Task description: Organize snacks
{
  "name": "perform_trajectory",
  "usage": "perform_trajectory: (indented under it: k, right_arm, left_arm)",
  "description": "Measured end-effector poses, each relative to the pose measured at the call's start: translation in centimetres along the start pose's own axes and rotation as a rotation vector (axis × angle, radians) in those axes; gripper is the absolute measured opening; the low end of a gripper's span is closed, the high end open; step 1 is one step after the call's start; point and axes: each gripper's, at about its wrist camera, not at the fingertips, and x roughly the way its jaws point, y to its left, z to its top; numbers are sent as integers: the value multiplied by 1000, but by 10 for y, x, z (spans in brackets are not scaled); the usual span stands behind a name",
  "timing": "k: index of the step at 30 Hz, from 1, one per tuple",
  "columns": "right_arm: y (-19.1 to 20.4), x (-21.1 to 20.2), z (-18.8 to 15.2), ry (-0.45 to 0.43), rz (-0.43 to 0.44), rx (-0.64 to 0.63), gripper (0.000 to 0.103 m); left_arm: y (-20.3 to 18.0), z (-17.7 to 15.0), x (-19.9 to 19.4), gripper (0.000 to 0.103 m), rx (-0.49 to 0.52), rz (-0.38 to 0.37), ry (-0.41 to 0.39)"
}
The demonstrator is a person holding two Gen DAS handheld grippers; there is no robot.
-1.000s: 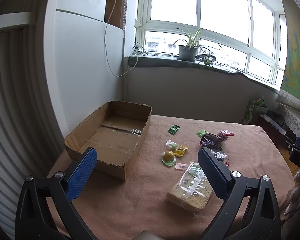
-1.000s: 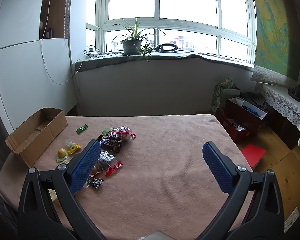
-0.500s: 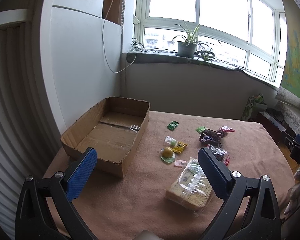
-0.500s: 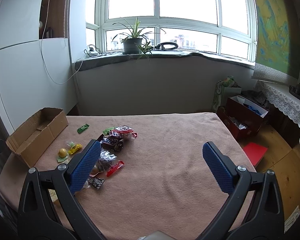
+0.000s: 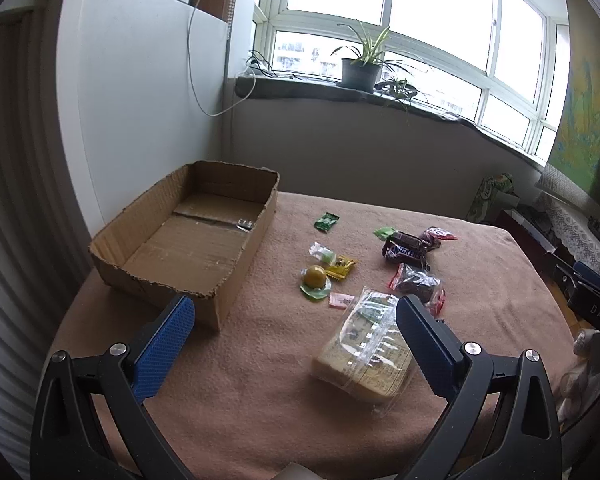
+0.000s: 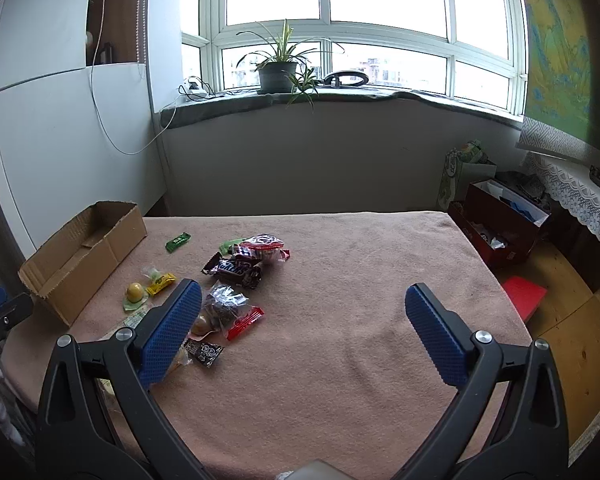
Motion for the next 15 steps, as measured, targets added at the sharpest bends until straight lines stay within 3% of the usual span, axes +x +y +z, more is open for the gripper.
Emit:
perform_trajectory:
  k: [10,15]
  right_arm:
    - [17,10,-12,50,41,-26,103]
    - [23,17,-17,93,108,-20,103]
  left_arm:
    - [6,-16,18,100,-25,-44,77]
    - [11,-17,26,95,-43,-90,110]
